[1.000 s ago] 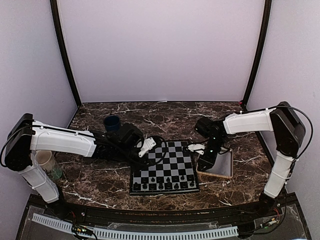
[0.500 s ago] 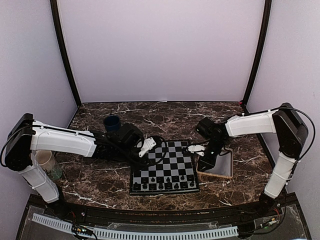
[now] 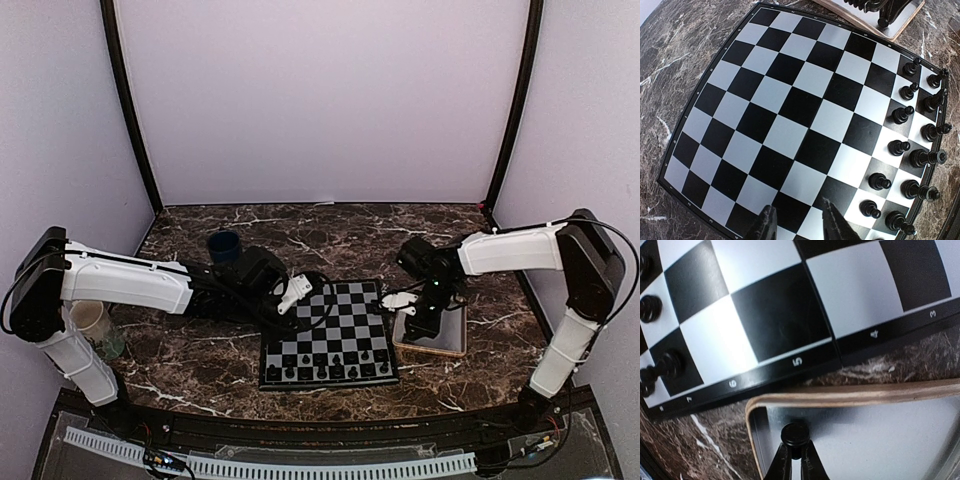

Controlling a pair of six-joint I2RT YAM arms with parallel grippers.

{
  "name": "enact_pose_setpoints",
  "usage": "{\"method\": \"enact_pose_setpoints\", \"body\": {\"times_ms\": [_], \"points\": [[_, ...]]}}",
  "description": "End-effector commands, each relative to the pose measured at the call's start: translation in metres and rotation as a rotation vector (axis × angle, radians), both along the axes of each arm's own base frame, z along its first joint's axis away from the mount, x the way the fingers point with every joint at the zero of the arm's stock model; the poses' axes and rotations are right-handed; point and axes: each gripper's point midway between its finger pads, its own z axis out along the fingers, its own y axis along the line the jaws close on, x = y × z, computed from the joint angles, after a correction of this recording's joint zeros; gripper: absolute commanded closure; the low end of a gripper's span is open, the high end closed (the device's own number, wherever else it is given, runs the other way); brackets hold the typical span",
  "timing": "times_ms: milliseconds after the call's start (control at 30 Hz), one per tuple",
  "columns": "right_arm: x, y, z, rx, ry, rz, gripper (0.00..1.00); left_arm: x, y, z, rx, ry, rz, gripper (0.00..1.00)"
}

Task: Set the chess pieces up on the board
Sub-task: Pick up the pawn from the storage box, then place the pawn on the chessboard.

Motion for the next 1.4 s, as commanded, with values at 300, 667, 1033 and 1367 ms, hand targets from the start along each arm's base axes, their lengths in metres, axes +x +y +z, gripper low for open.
{"method": "enact_pose_setpoints", "body": {"times_ms": [300, 667, 1033, 1367], "points": [[0.033, 0.000, 0.061, -0.214, -0.099, 0.219, 0.94, 0.002, 0.011, 0.019, 0.004, -0.069, 0.012, 0.66], [0.049, 0.041, 0.076, -0.540, -0.234, 0.497, 0.93, 0.025, 0.051, 0.077, 0.021, -0.322, 0.147, 0.65], [0.049, 0.064, 0.050, -0.820, -0.334, 0.642, 0.92, 0.026, 0.059, 0.114, -0.069, -0.396, 0.187, 0.65], [0.057, 0.074, 0.040, -0.930, -0.426, 0.658, 0.90, 0.023, 0.057, 0.115, -0.079, -0.386, 0.170, 0.65]]}}
